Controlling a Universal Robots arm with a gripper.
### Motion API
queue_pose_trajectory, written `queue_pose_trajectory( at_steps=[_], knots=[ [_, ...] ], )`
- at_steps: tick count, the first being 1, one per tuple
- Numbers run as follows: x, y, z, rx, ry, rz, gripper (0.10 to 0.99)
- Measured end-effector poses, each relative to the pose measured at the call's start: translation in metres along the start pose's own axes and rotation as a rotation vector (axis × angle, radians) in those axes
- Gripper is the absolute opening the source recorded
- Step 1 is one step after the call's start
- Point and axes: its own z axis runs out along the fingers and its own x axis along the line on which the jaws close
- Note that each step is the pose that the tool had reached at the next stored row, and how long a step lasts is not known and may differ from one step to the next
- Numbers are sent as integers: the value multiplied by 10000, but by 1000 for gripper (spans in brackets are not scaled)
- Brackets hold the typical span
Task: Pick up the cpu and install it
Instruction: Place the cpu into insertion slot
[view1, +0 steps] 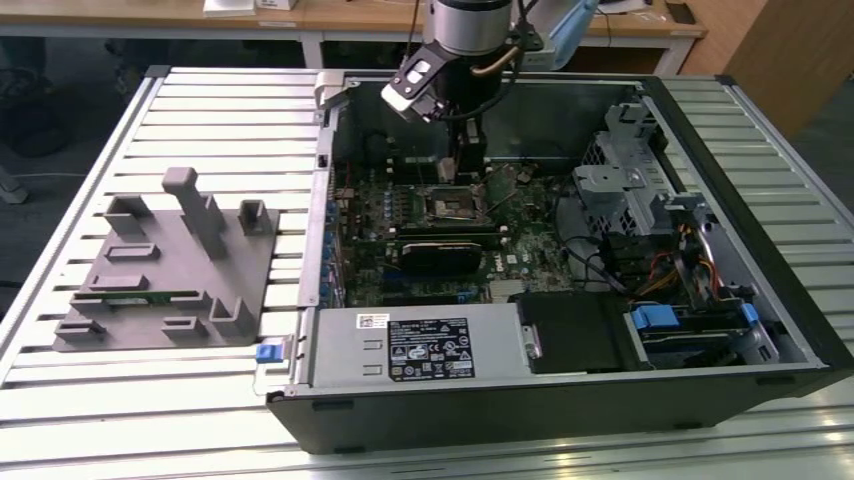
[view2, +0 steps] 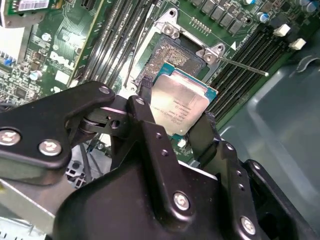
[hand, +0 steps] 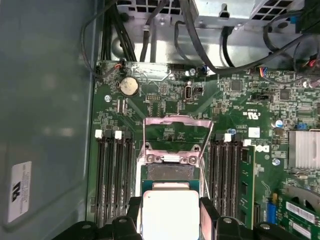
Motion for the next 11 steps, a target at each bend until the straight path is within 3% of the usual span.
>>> queue_pose_trajectory(
  at_steps=[11],
  knots=[
    [3, -26, 199, 0, -1, 17, 545]
  ],
)
